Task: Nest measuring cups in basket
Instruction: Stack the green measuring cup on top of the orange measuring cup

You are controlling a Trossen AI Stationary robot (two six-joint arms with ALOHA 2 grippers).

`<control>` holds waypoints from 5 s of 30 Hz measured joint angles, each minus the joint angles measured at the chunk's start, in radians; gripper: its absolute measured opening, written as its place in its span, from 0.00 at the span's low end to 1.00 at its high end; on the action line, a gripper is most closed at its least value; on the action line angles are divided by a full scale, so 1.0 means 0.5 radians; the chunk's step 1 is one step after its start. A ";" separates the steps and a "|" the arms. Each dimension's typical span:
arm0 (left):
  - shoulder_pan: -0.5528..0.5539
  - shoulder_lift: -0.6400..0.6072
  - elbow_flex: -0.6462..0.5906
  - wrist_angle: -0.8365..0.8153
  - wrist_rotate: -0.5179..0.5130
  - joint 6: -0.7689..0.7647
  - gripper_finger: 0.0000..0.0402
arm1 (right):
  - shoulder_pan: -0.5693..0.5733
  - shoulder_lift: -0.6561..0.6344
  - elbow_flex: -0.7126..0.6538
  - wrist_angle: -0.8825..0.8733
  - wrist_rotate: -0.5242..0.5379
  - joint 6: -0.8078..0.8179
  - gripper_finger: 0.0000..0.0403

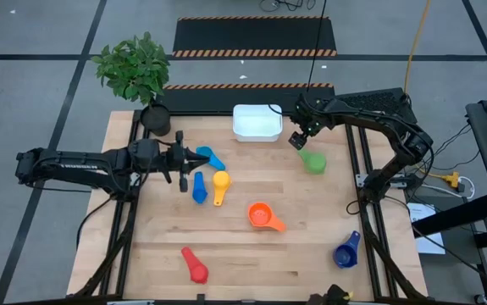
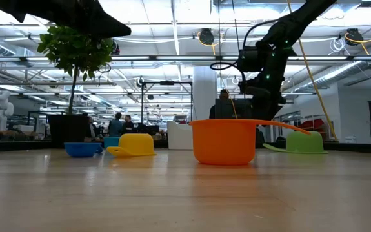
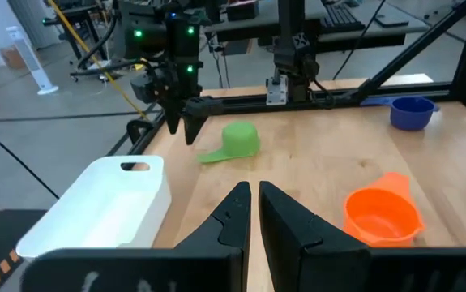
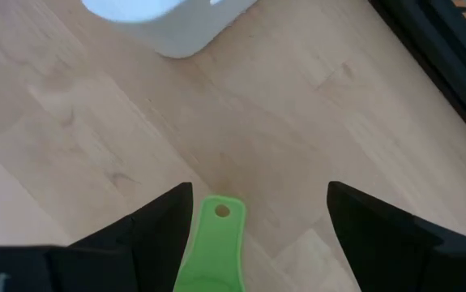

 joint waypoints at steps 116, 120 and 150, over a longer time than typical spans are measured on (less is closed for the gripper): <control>0.352 0.068 -0.001 0.377 0.221 0.005 0.08 | 0.281 -0.271 -0.594 0.722 0.205 0.442 0.28; 0.397 0.067 -0.001 0.410 0.216 -0.044 0.08 | 0.325 -0.397 -0.594 0.719 0.205 0.441 0.28; 0.194 0.575 -0.002 1.161 0.230 0.198 0.73 | 0.753 -0.869 -0.593 1.962 -0.108 0.529 0.29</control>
